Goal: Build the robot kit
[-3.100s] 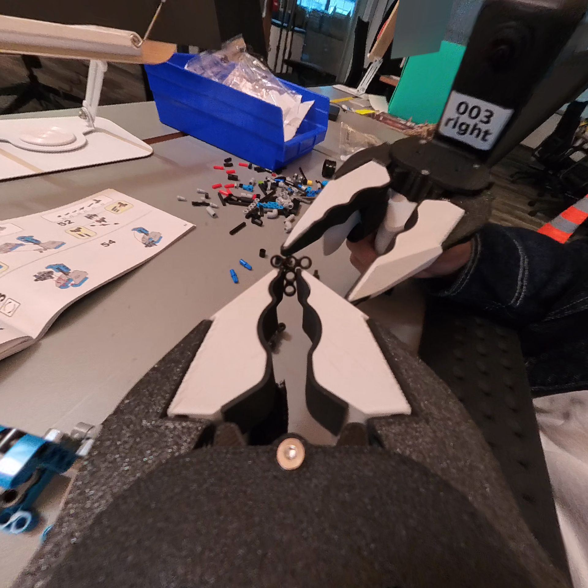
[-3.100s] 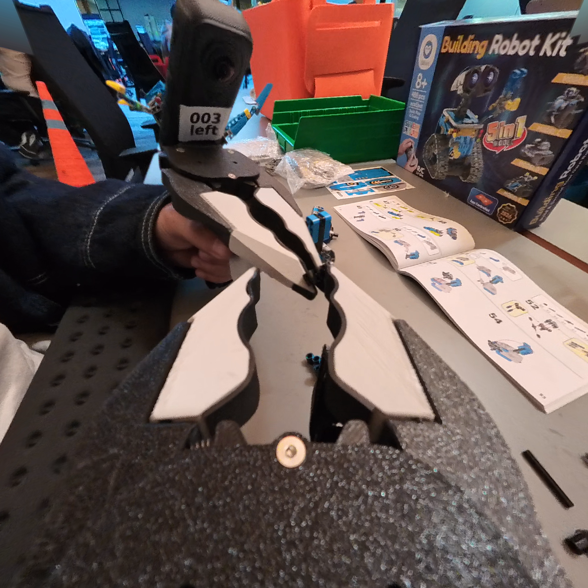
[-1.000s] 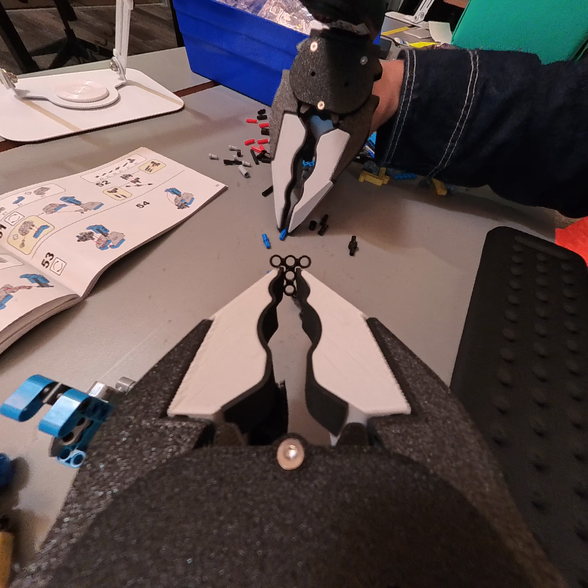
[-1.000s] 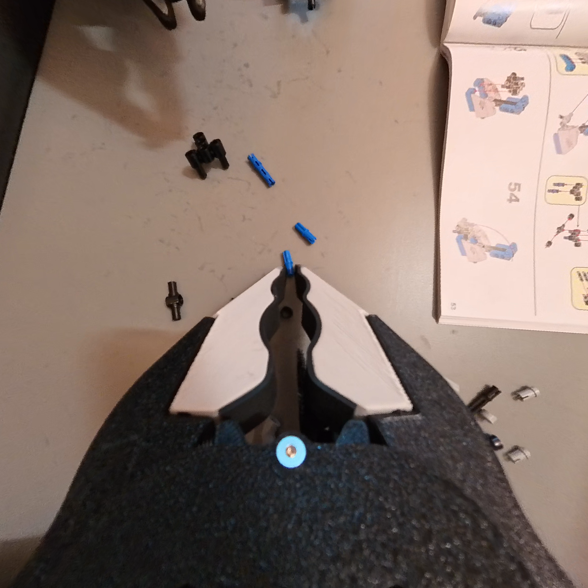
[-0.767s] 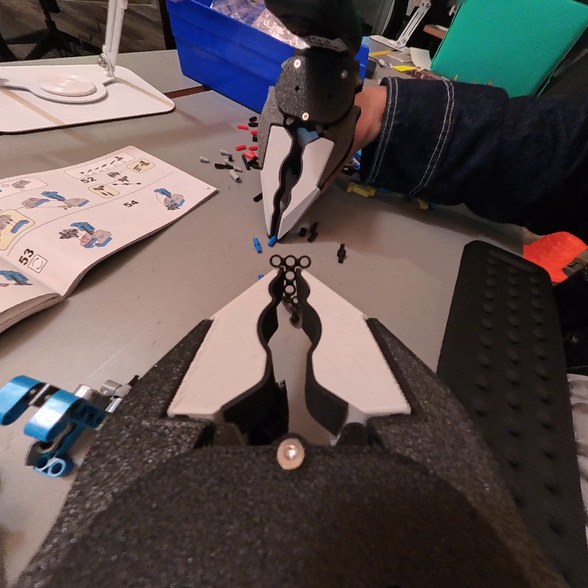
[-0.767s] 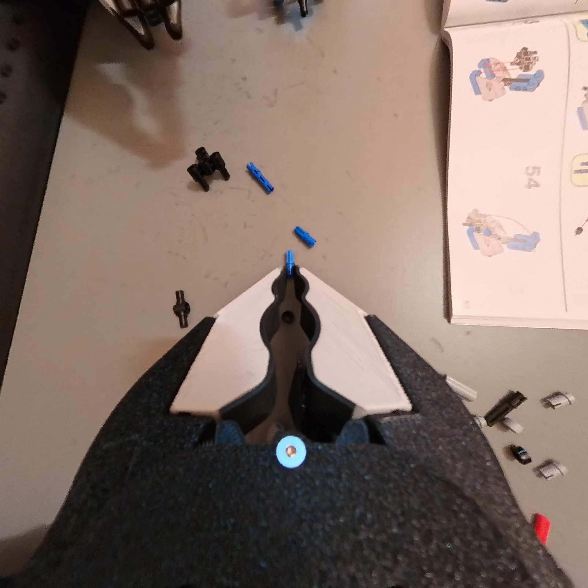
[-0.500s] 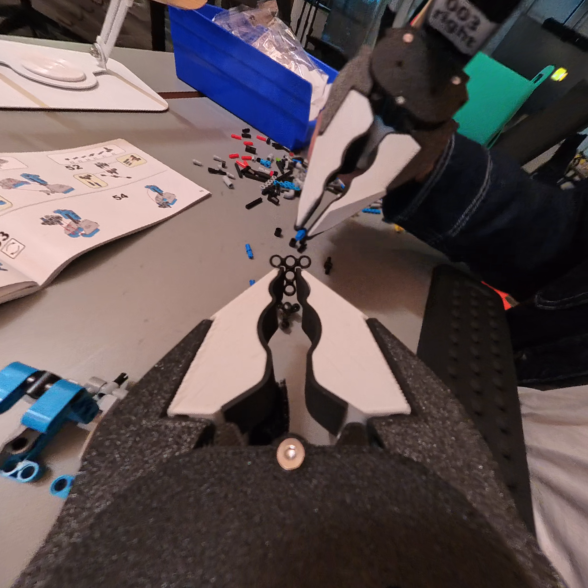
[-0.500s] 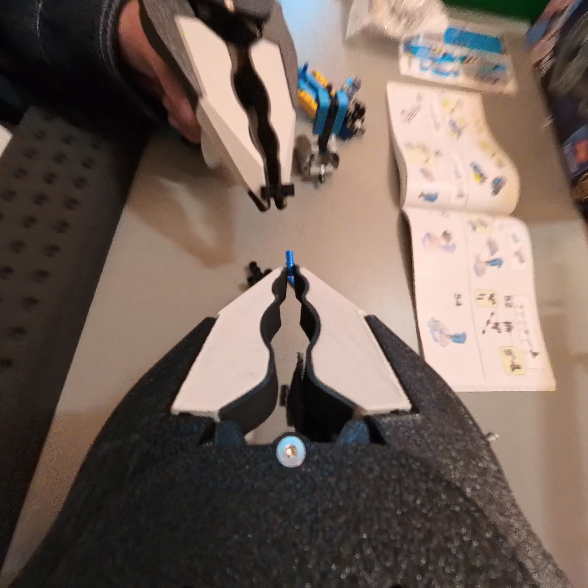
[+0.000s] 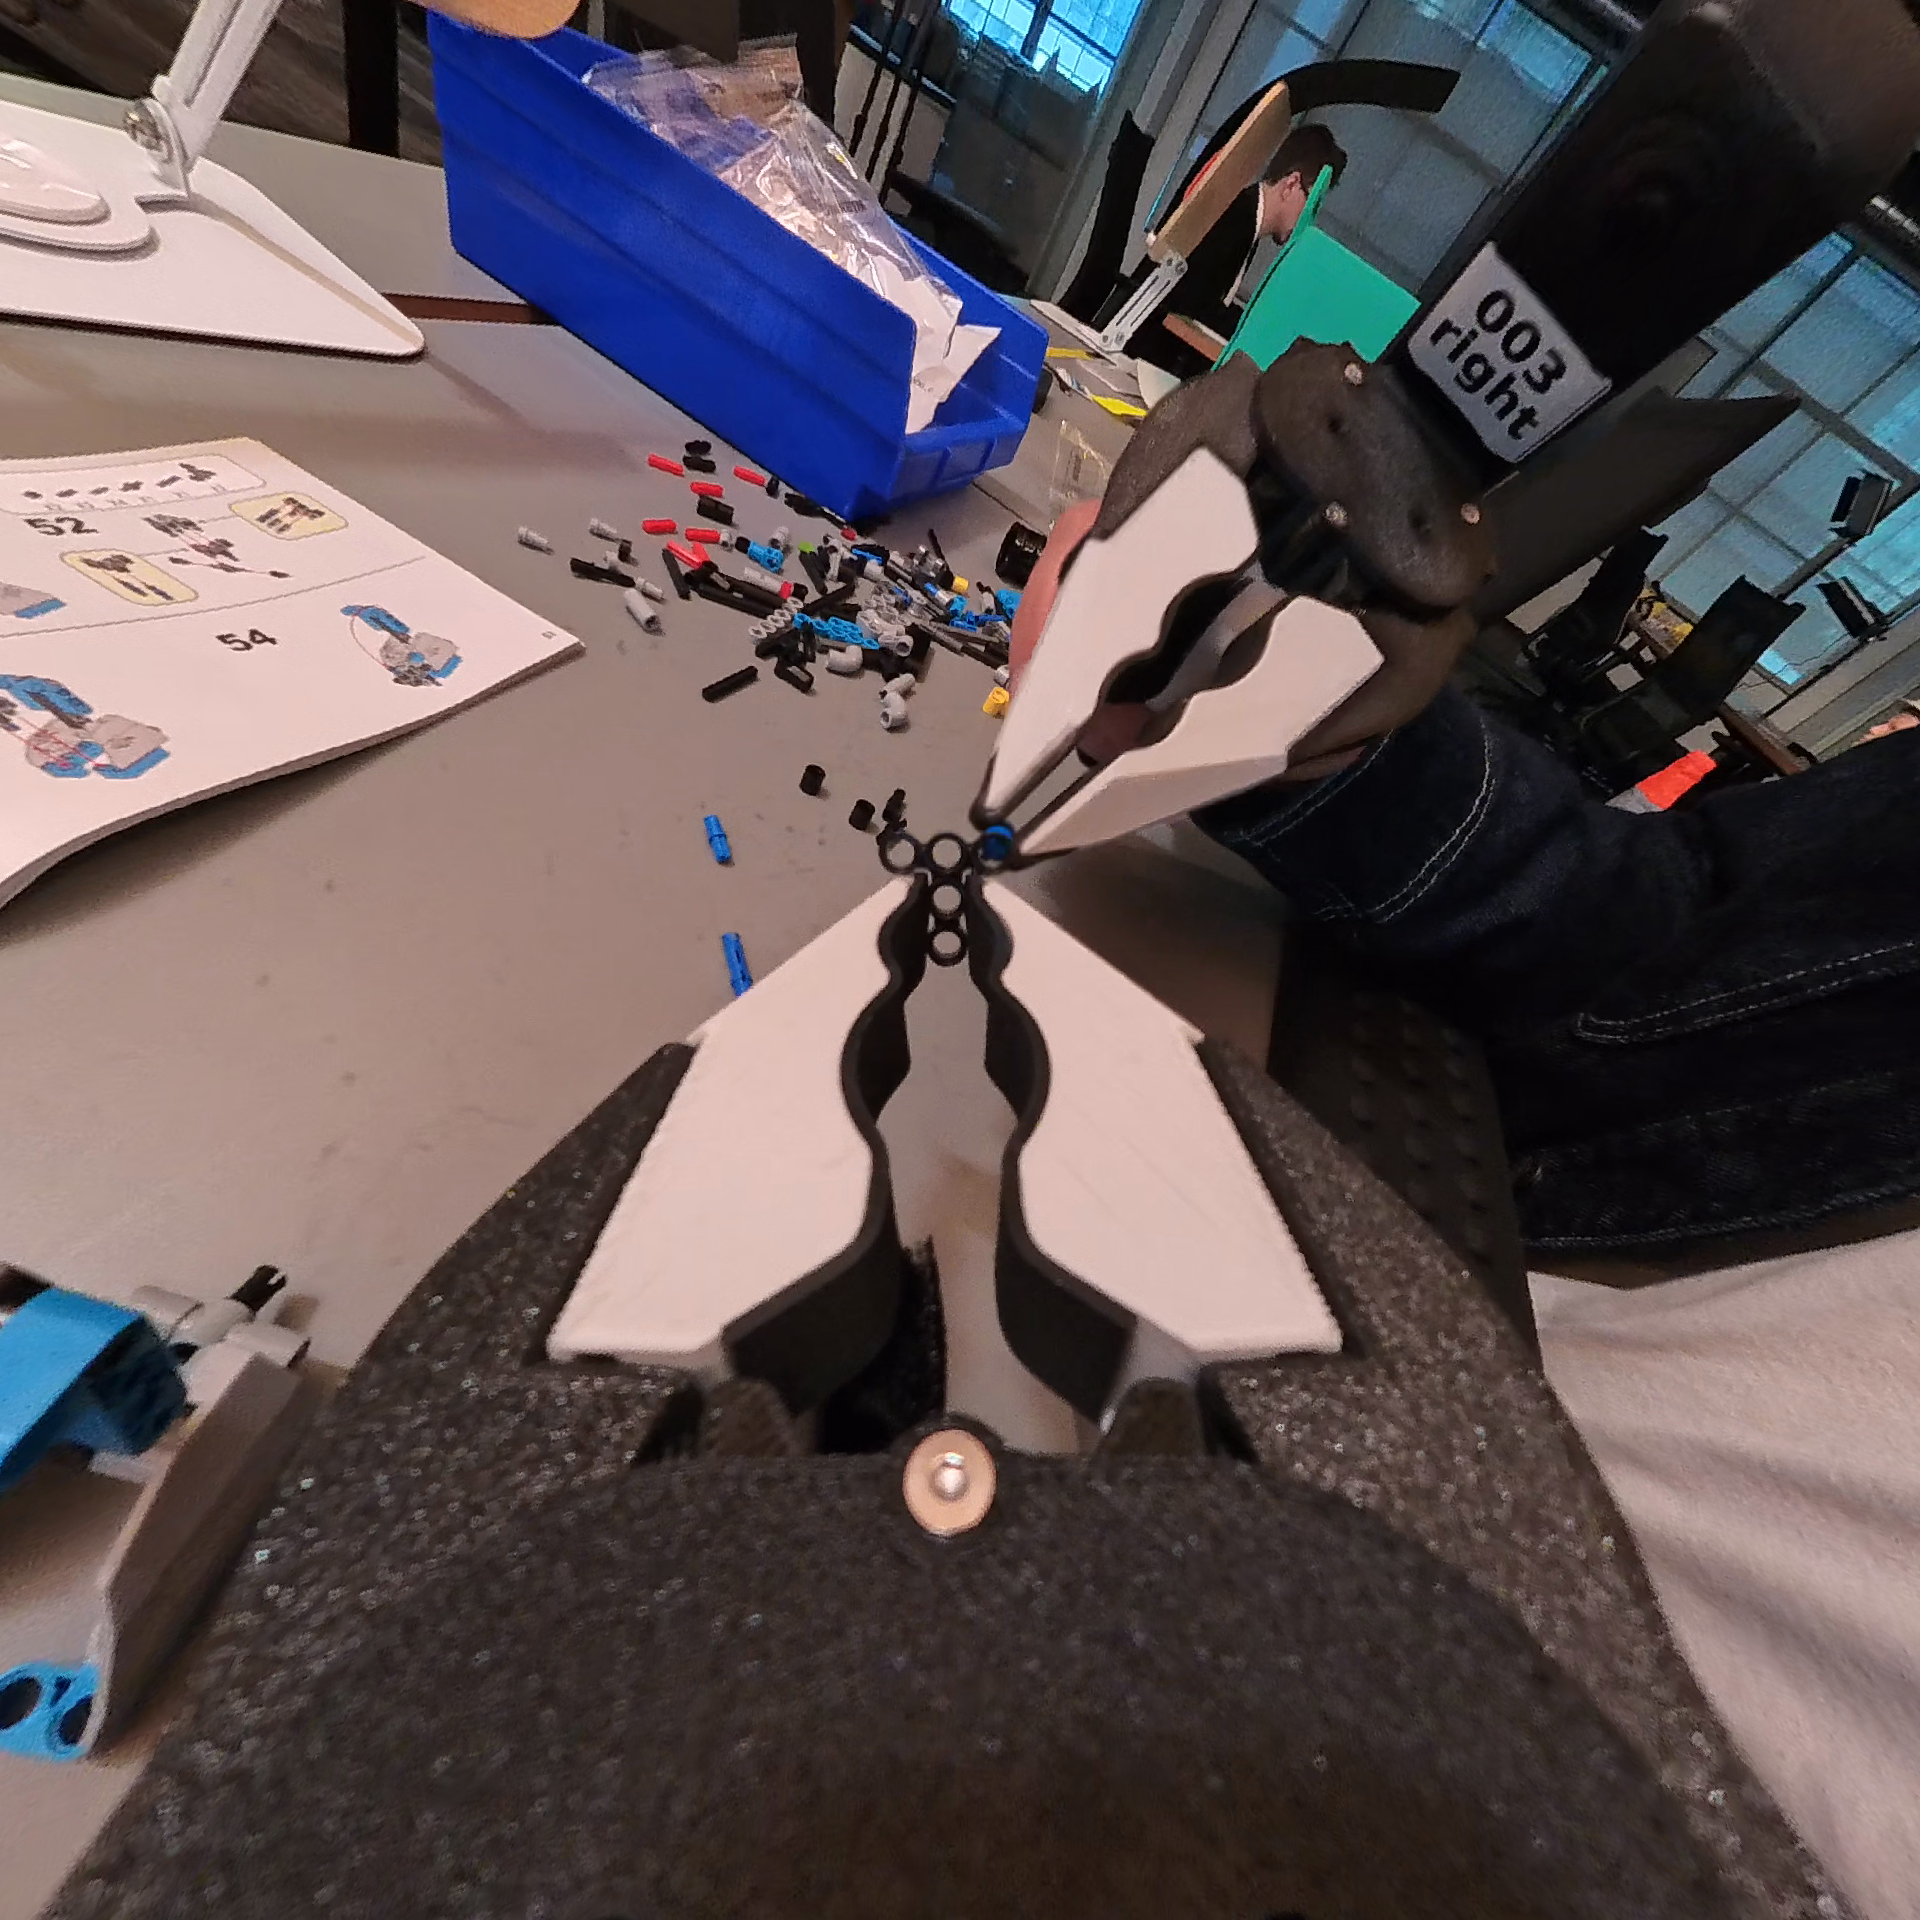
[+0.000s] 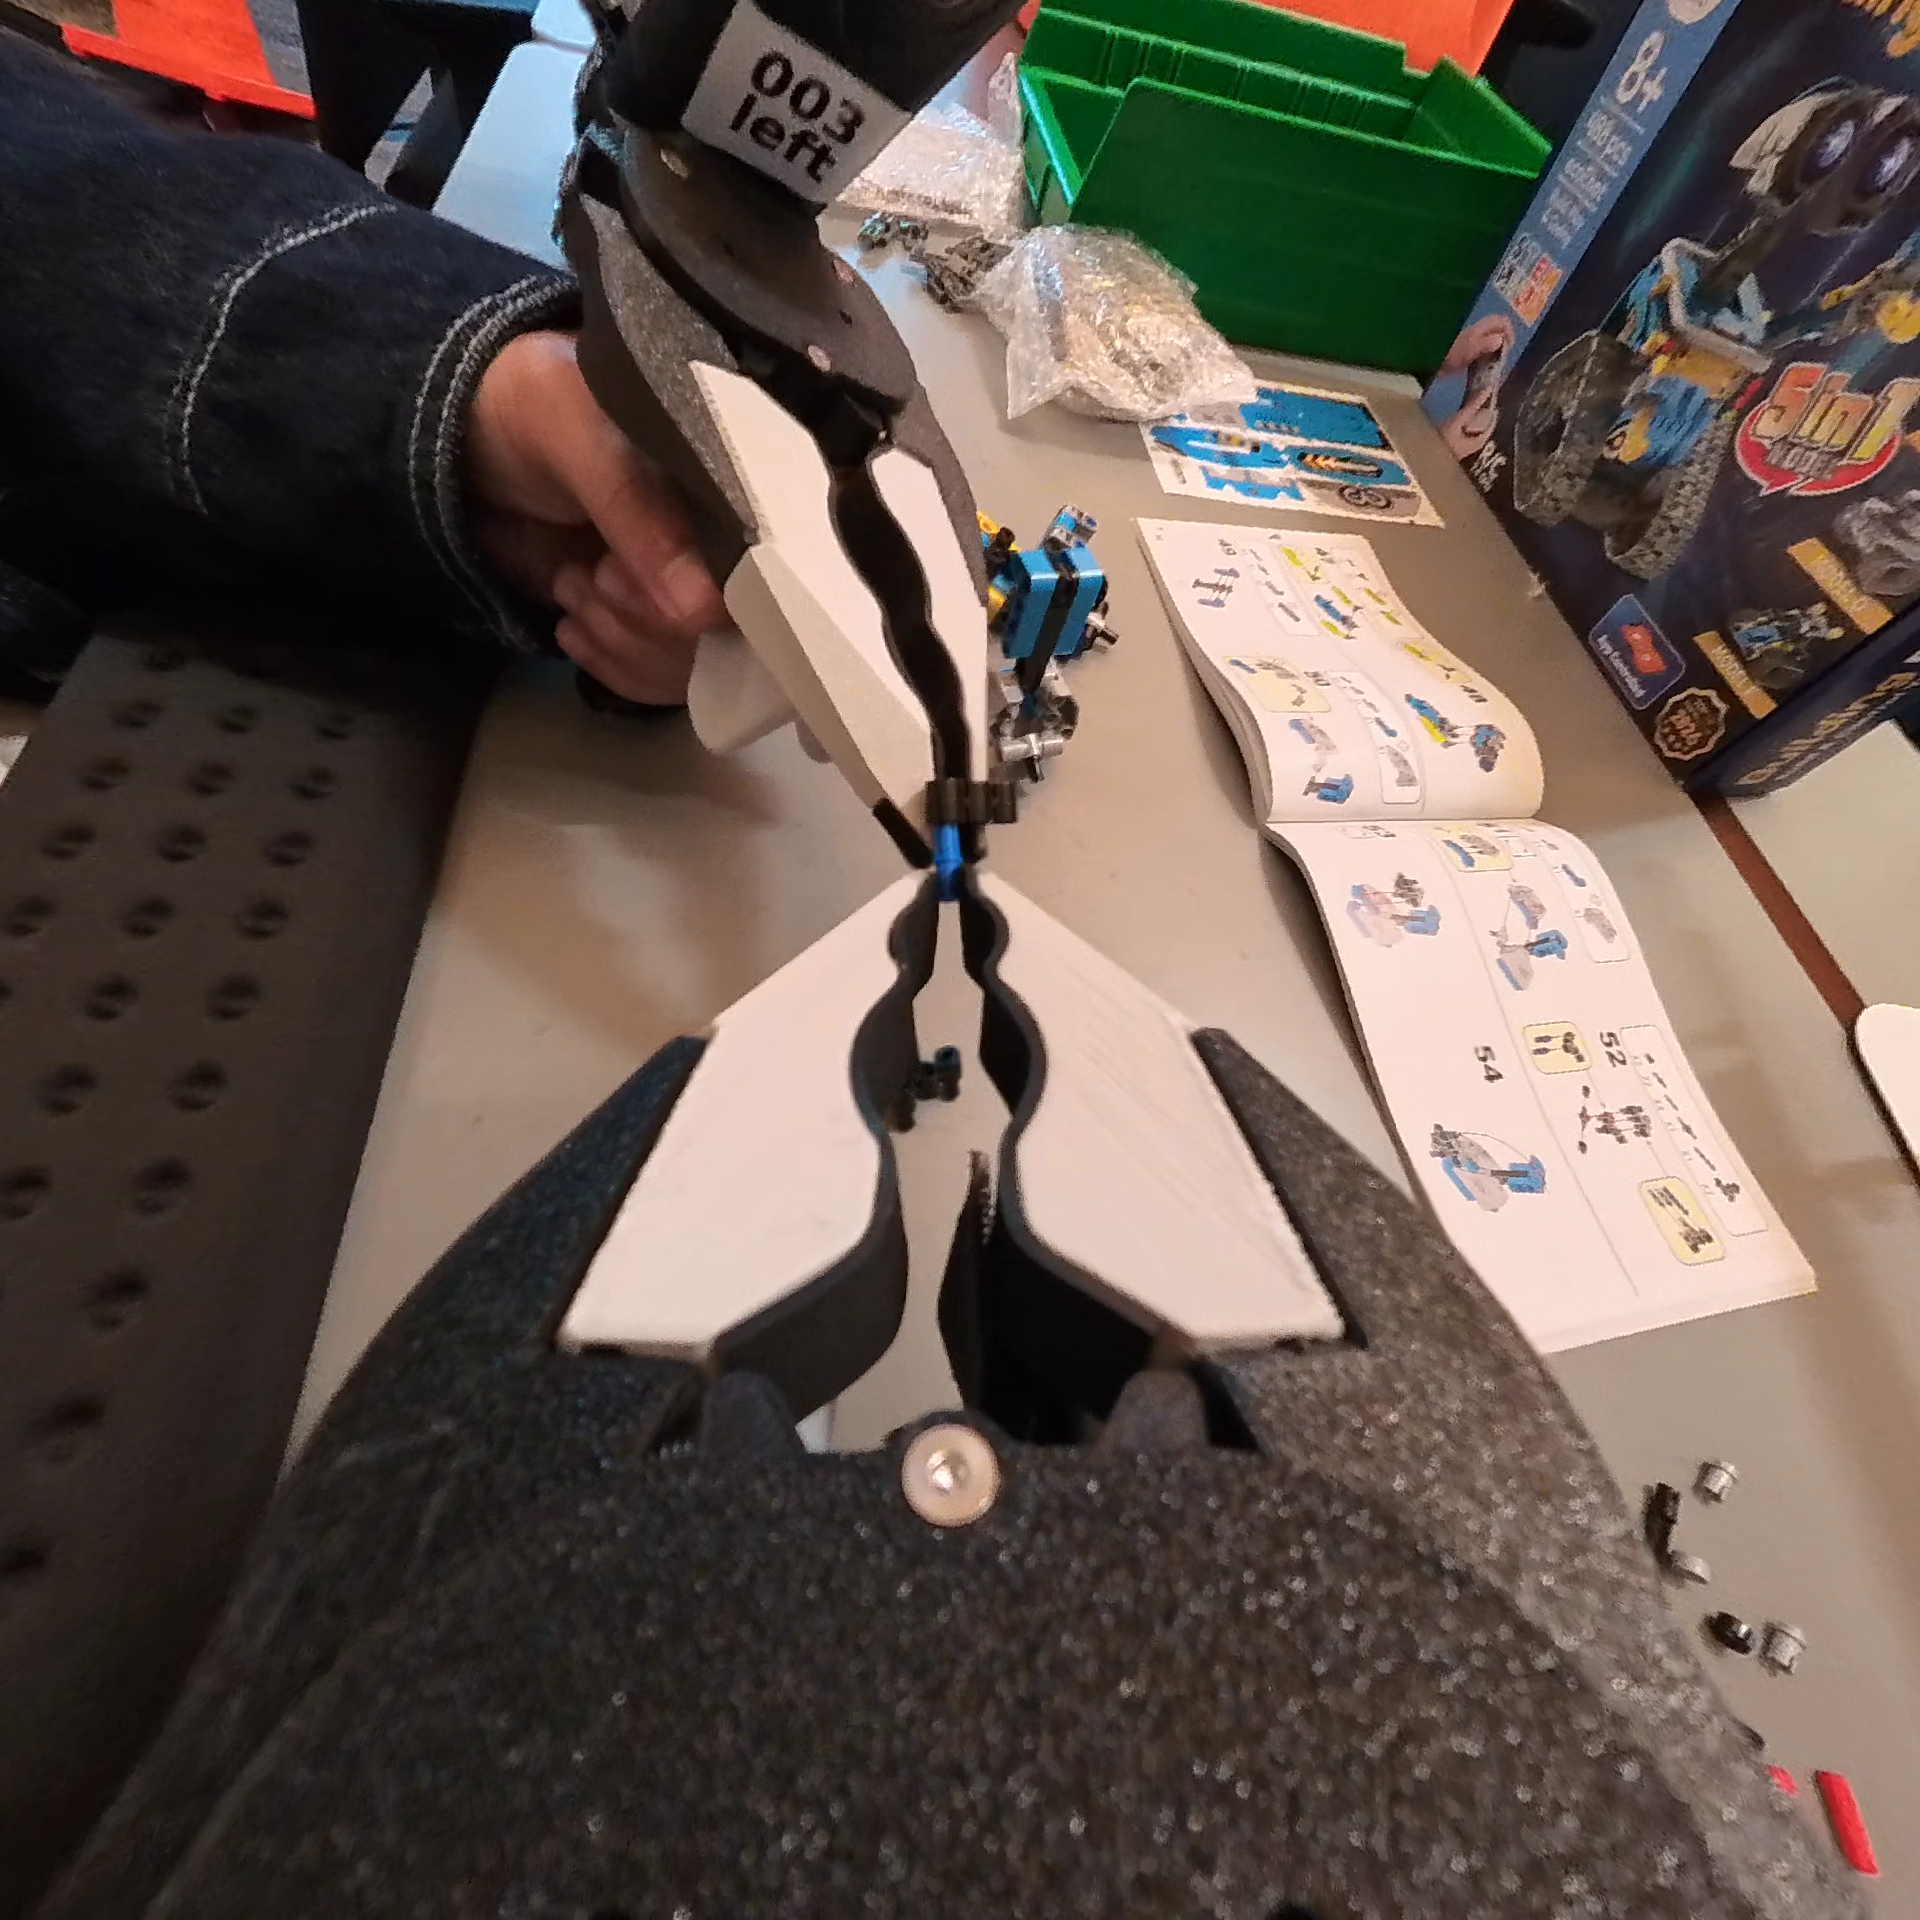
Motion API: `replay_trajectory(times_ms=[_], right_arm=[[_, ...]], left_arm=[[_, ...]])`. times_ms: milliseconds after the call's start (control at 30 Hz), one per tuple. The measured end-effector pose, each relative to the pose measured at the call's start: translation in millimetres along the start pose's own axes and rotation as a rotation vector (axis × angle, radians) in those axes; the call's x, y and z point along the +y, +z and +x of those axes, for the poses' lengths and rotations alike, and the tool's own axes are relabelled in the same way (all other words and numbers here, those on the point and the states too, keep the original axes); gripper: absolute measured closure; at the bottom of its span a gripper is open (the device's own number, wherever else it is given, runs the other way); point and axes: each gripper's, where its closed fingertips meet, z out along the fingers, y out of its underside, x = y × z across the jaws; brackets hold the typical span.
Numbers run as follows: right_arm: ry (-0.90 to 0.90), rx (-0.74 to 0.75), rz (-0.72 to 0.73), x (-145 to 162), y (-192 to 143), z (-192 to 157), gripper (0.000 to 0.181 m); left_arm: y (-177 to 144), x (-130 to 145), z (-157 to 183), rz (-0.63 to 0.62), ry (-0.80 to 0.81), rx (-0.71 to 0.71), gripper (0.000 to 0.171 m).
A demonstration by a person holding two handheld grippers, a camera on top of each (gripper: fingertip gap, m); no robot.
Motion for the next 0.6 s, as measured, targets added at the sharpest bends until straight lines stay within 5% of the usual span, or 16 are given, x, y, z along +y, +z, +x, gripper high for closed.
replay_trajectory(times_ms=[533,600], right_arm=[[0.112,-0.018,0.036,-1.3,5.6,0.9,0.177],[0.138,-0.024,0.052,-2.4,2.4,1.0,0.166]], left_arm=[[2.3,1.6,-3.0,-0.016,0.074,-0.057,0.165],[1.1,-1.5,-1.1,-0.001,0.092,-0.054,0.165]])
